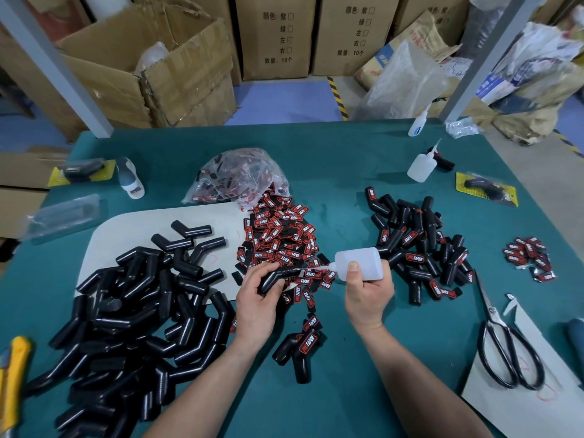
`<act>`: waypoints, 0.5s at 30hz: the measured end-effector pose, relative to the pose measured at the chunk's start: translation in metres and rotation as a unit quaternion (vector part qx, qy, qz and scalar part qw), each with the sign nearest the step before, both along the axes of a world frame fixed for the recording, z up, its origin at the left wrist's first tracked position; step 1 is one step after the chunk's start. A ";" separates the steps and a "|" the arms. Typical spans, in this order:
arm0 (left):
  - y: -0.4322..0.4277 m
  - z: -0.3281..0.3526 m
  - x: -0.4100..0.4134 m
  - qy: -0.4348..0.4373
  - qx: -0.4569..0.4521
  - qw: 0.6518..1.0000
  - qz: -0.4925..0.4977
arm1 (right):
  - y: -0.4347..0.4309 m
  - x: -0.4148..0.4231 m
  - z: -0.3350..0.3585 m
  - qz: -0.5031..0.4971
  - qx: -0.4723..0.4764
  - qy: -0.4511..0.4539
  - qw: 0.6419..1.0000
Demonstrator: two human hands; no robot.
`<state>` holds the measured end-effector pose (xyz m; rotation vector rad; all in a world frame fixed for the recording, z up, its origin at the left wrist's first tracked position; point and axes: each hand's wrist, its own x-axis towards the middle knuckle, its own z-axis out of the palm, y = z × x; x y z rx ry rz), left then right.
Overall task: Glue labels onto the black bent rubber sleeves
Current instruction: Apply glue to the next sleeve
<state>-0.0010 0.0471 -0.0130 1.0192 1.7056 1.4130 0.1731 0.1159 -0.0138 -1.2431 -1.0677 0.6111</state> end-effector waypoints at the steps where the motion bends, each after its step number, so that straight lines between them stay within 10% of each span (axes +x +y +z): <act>1: 0.000 0.000 0.000 0.000 0.000 1.000 -0.001 | -0.001 0.000 -0.001 0.002 -0.001 -0.002 1.000; 15: 0.000 -0.004 -0.001 0.007 0.005 1.000 -0.002 | -0.003 -0.002 0.001 0.010 -0.005 -0.003 1.000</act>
